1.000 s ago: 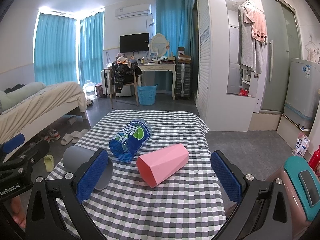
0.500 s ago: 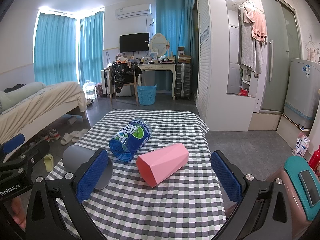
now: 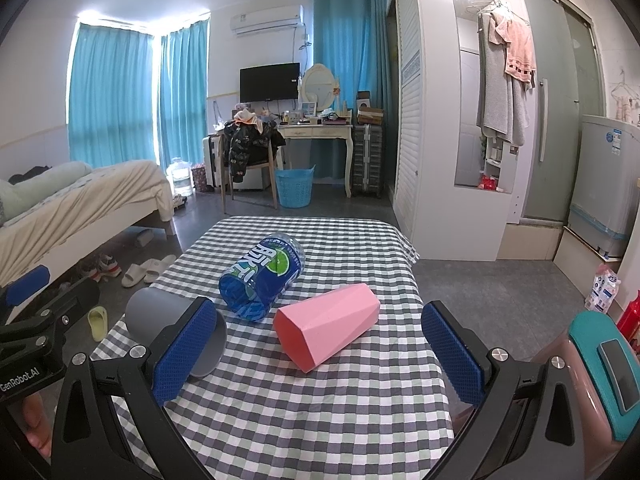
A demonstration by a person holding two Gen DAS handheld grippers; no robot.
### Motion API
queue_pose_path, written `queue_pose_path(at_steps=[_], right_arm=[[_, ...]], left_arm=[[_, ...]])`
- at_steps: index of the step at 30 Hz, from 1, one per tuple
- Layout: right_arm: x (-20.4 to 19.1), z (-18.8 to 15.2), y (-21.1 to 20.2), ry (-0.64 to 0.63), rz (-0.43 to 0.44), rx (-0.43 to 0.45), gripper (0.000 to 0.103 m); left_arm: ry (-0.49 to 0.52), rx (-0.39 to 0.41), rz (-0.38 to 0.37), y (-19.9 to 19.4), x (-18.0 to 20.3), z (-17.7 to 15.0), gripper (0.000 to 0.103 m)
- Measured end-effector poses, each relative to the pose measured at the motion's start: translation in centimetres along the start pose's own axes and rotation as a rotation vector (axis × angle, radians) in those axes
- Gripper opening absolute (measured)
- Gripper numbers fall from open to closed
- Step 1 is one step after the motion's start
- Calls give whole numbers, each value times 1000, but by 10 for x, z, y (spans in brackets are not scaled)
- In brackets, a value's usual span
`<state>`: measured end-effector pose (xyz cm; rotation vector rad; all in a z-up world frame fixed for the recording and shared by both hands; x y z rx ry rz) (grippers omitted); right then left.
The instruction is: Flip cup upside down
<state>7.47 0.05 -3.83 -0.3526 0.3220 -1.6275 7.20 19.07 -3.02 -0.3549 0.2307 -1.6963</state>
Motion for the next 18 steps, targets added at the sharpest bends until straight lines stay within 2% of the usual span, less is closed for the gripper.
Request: queue_pose_path(at_steps=[18], right_arm=[[-10,-3,4,-19,10,-30,103]], left_arm=[[-10,-22,5,6,1,-6,103]])
Point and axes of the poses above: each gripper's, at about its wrist camera, not at the fingertips, and y roughly the way its jaws point, x to its right, z to its top, the point moved 8 cm from there along y, roughly the way its jaws point, and after that the axes turned 5 degrees about -z, right-handed, at the moved point
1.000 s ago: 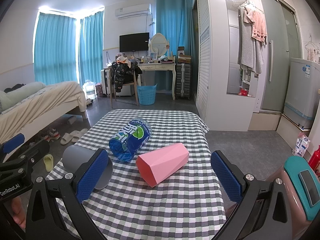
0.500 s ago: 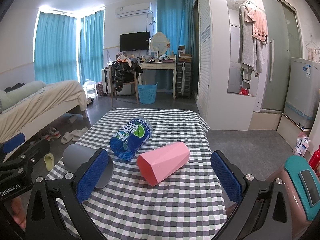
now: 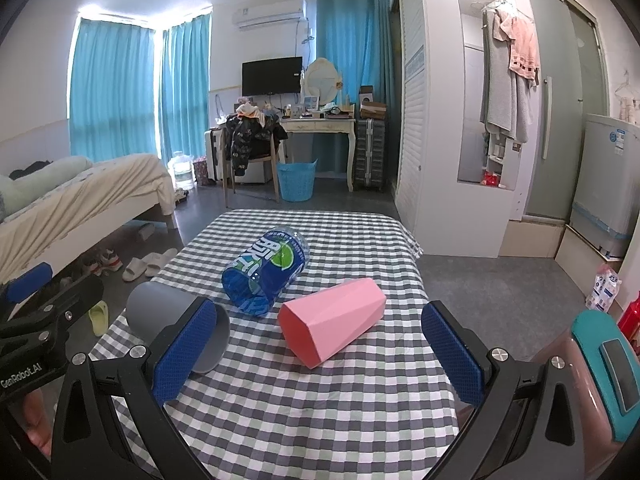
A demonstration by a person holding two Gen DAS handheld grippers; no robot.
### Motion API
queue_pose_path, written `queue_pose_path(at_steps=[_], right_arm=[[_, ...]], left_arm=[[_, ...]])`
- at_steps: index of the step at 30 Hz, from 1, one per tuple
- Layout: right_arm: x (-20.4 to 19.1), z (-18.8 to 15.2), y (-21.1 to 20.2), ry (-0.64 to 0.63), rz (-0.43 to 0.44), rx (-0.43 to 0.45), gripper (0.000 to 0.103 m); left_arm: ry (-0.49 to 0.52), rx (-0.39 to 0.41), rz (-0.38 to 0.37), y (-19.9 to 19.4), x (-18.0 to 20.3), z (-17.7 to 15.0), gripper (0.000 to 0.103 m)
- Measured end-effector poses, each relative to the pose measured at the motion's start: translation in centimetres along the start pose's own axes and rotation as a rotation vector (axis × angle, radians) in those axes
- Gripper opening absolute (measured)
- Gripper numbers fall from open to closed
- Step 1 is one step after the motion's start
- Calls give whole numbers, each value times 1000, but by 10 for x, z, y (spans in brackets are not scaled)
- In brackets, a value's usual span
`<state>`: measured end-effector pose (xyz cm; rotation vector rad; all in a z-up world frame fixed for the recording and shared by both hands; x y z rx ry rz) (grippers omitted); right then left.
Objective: Flip cup upside down
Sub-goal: 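Reach the right gripper to the lying blue-labelled bottle and close on it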
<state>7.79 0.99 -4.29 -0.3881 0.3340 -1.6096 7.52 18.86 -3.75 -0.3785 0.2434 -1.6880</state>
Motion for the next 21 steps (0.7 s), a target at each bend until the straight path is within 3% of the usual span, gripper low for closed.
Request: queue_pose_path(at_steps=[12,21], right_arm=[[-26,20,29,-40,-55,-102,103],[-74,38,107,-88,-56,-255,103]], left_arm=[[-89,-47,56,22,-41,2,103],[-172,-121,112,43,-83,-9,103]])
Point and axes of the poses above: each gripper's, at about its wrist camera, not at the fingertips, and y roughly the way its jaws point, x to its right, z to its top, the point moved 8 cm from there along y, roughly the way its jaws point, and after that the axes turned 5 degrees about -z, right-handed, at the moved point
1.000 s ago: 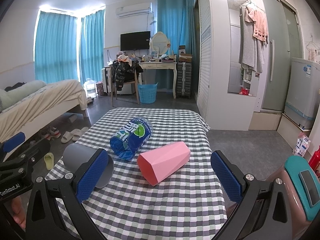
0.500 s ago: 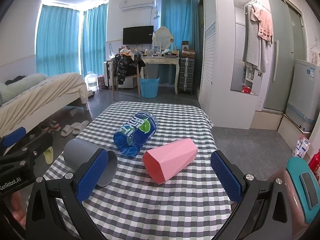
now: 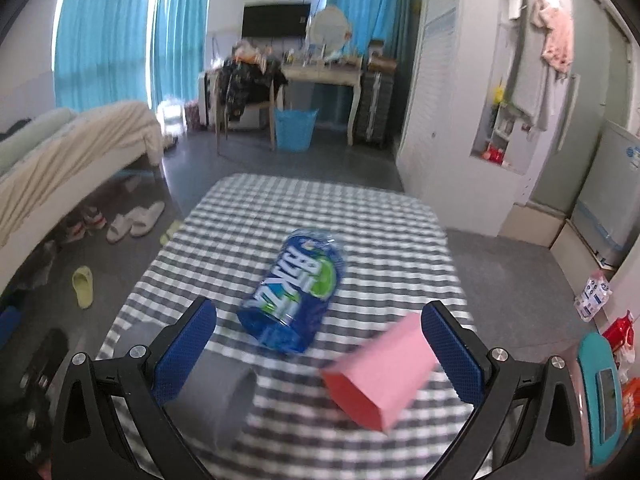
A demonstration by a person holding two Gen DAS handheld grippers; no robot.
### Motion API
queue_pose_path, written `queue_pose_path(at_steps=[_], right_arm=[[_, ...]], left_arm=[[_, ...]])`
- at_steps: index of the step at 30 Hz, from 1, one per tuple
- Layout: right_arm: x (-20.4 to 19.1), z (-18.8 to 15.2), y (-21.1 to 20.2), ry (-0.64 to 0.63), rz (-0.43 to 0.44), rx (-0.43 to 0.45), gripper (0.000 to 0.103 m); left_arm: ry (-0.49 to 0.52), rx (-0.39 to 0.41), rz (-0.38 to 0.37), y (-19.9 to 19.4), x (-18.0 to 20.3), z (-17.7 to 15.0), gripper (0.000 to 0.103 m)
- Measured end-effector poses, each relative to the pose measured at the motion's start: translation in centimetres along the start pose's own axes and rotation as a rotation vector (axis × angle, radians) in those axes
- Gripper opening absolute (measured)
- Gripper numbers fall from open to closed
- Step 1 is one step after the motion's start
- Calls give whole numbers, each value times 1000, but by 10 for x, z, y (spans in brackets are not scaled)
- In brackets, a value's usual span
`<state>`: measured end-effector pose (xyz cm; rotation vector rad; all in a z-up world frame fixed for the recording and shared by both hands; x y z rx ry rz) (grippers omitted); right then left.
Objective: Flip cup upside down
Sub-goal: 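Reach the right gripper to the lying blue-labelled bottle and close on it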
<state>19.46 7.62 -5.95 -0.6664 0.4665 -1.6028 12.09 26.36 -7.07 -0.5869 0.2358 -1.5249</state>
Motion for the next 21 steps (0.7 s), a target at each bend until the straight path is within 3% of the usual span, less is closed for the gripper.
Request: queue_pose_path(at_steps=[6,13,21], right_arm=[[-13,-3,61,41,29,-138,99],[-16,-12,94,27,18,-216,95],[-18,-22,105,32,56,-258,74]], left_arm=[[-16,-34,26,9,-18,-2,103],[-9,-62,35,12,-18,-5,103],[-2,-67,24,12,-15,-6,103]])
Point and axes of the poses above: each gripper's, at about its wrist camera, not at the fingertips, and y roughly the way its jaws point, x to its right, z to its top, the point moved 8 cm from there along y, roughly the way its jaws point, and after that the axes turned 5 degrees about -z, right-handed, at the moved point
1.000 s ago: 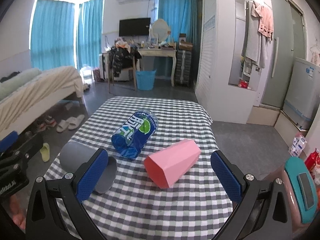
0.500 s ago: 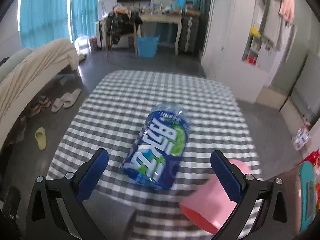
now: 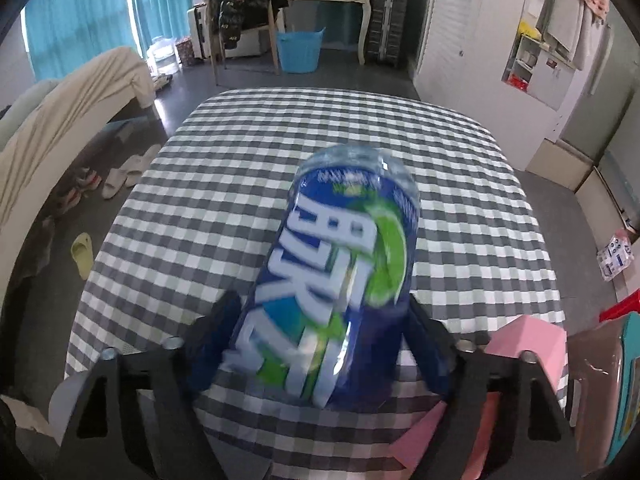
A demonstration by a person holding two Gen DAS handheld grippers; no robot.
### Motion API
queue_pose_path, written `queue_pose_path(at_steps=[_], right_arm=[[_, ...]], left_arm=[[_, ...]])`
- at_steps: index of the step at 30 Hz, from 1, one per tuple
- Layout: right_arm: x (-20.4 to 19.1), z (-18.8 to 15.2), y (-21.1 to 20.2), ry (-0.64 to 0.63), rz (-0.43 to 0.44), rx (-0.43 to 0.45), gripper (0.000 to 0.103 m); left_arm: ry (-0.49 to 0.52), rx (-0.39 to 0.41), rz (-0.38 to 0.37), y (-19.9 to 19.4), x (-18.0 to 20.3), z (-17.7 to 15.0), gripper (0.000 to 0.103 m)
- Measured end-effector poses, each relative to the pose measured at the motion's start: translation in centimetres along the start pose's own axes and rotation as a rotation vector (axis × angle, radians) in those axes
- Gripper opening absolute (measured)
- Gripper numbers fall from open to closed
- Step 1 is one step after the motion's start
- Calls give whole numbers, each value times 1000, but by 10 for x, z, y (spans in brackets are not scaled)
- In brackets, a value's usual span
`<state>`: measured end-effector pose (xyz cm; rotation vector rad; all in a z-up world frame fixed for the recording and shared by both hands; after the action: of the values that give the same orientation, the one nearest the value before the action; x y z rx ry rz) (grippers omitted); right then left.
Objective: Flip cup upside down
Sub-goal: 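Reach the right gripper to the lying blue-labelled bottle and close on it, then lift the bottle with the right gripper and rotate it upright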
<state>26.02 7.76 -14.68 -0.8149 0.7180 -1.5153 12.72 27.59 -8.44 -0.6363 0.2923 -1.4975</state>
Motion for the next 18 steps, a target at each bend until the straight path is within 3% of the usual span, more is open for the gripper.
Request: queue_pose_path(at_steps=[9,18], right_arm=[[5,5,-39,7,-1,91,68],[21,-18,-147,-26,-22,232,68]], left_arm=[[-6,11,-12,0,2,1,103],[3,32,-19,-9,9,-3,103]])
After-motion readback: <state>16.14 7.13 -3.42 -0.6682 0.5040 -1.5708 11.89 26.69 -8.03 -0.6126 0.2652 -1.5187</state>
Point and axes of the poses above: each gripper's, at about its wrist camera, not at the fingertips, and y roughly the way its jaws point, x to its right, z to its top, the point moved 8 cm from there along y, roughly the way its jaws point, and after that the axes turned 5 degrees about -z, right-handed, at the moved point
